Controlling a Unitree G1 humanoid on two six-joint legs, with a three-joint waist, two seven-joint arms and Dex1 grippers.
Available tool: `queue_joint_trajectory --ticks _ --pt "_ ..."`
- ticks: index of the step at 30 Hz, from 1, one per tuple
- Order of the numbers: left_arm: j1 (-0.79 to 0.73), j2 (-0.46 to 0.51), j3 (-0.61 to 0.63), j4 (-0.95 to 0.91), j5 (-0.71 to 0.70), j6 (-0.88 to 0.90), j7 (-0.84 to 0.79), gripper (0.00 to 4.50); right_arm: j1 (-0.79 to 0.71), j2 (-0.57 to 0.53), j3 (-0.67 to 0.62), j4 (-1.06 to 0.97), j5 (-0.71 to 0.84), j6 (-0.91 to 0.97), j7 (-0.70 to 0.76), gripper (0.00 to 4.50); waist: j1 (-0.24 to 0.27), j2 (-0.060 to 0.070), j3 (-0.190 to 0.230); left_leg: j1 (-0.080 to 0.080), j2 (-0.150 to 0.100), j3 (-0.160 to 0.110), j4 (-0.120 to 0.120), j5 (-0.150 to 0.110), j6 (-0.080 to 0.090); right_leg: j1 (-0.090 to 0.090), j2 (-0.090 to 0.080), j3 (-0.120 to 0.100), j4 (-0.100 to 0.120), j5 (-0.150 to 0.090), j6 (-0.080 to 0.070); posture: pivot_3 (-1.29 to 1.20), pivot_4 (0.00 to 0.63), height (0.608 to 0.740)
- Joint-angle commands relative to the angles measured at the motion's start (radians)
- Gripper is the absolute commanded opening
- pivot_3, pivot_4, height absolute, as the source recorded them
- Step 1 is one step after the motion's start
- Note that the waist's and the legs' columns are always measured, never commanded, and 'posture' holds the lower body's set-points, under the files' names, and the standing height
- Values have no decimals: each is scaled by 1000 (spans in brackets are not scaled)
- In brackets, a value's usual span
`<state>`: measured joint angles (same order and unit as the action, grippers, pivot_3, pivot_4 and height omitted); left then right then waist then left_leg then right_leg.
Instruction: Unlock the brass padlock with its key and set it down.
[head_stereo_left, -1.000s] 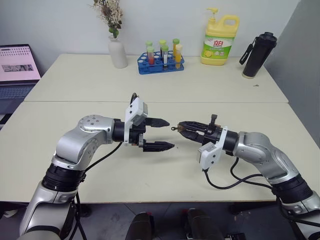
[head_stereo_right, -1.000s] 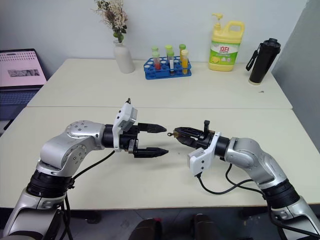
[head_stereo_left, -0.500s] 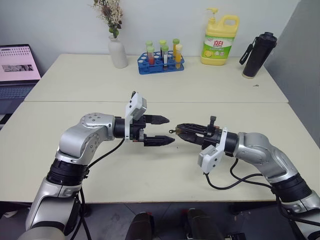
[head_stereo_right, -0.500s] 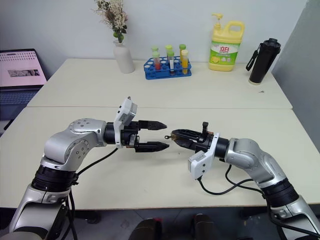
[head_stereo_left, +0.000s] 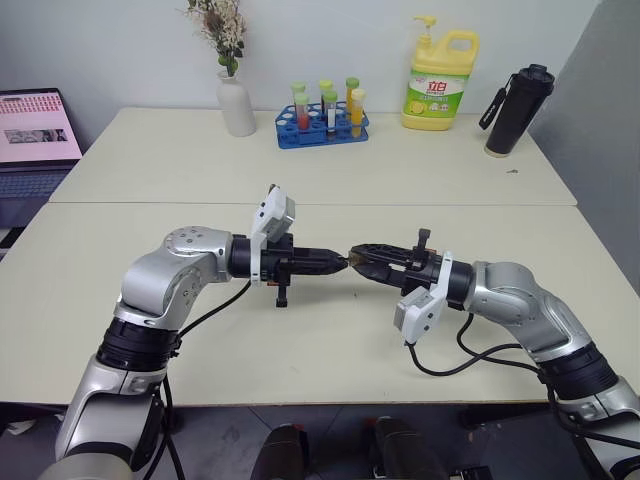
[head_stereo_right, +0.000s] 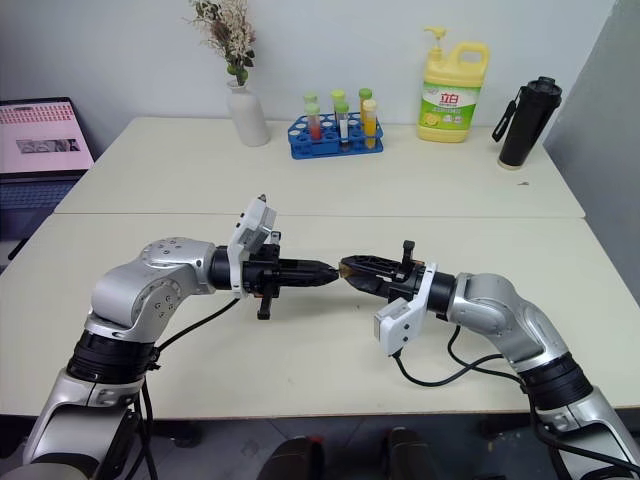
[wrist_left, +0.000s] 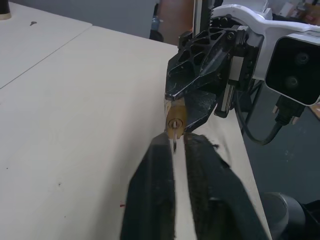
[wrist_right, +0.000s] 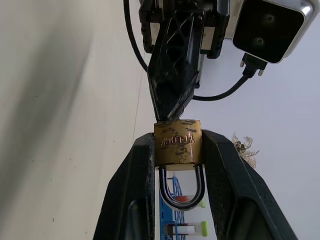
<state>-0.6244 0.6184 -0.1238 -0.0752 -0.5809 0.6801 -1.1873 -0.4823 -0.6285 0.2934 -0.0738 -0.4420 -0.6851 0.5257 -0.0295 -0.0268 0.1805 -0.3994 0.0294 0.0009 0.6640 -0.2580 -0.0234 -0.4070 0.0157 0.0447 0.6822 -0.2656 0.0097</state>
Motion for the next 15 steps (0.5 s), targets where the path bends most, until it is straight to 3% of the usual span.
queue_joint_trajectory --ticks 1,9,15 --pt "-21 -13 -3 -14 14 -28 0 0 -12 0 -16 -38 40 -7 5 935 0 0 0 0 0 0 0 0 0 0 0 0 0 0 0 0 150 740" --pt "-8 -13 -5 -11 49 -70 -7 0 -13 0 -14 -38 61 8 28 935 0 0 0 0 0 0 0 0 0 0 0 0 0 0 -1 0 150 740" --pt "-32 -16 -11 -4 152 -263 -5 0 -11 5 -10 -48 85 30 53 935 0 0 0 0 0 0 0 0 0 0 0 0 0 0 -1 0 150 740"
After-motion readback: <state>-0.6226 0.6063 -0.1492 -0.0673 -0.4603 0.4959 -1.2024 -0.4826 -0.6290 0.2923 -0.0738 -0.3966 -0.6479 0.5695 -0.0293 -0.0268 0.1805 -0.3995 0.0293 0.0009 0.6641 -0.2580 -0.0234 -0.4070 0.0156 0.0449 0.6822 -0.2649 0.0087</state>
